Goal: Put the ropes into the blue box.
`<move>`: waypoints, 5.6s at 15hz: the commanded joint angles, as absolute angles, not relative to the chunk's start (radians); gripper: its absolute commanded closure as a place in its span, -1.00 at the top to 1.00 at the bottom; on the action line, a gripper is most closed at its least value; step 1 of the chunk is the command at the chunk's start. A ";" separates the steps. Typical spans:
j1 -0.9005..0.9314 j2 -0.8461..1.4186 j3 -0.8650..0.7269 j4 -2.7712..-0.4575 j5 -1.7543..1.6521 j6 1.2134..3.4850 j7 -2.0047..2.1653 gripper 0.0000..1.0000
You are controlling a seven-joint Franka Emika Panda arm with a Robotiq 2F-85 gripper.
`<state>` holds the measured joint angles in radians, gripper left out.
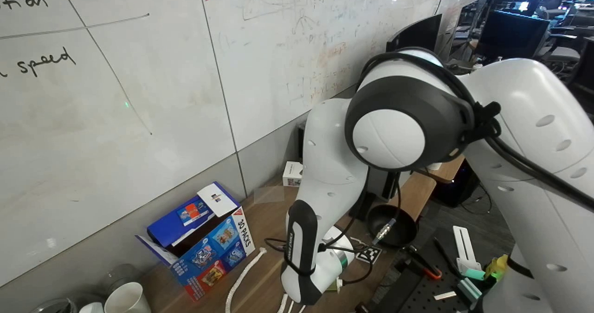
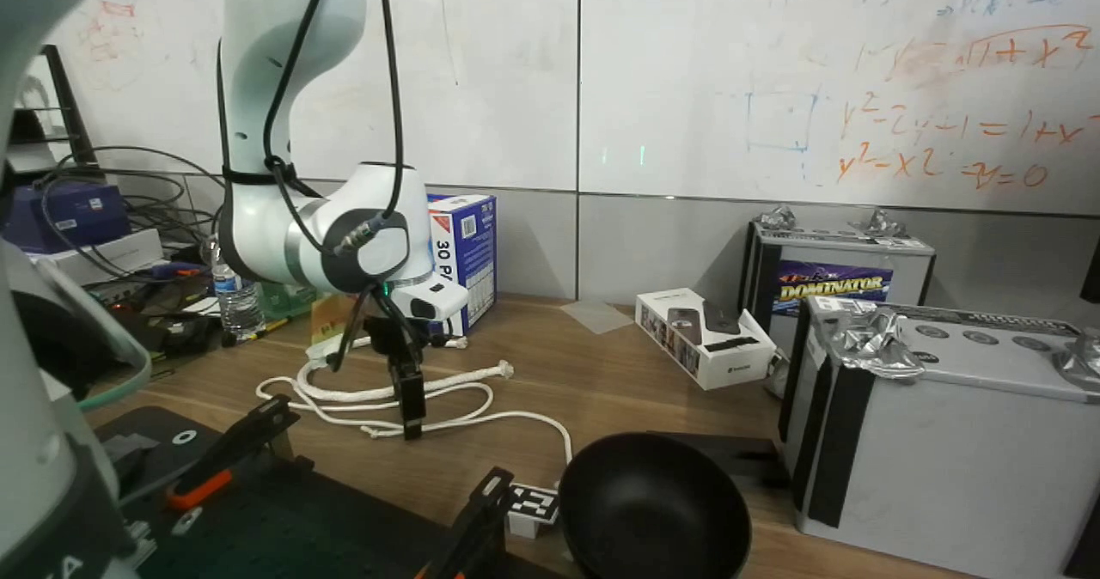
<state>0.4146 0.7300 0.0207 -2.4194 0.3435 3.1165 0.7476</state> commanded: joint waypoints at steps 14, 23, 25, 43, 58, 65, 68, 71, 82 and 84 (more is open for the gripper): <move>0.417 0.725 0.020 -2.431 0.355 3.143 0.749 -0.58; 0.270 0.698 0.098 -2.385 0.328 3.122 0.639 -0.94; 0.212 0.684 0.141 -2.353 0.321 3.119 0.576 -0.94; 0.176 0.075 0.259 -2.266 0.205 2.648 0.368 -0.94; 0.250 0.088 0.306 -1.684 -0.020 2.194 0.562 -0.94; 0.322 0.298 0.274 -1.497 -0.030 2.189 0.528 -0.94; 0.344 0.356 0.249 -1.451 -0.027 2.187 0.510 -0.94; 0.361 0.395 0.220 -1.424 -0.032 2.190 0.497 -0.94; 0.367 0.420 0.169 -1.490 -0.065 2.295 0.428 -0.94; 0.370 0.418 0.165 -1.511 -0.074 2.331 0.415 -0.94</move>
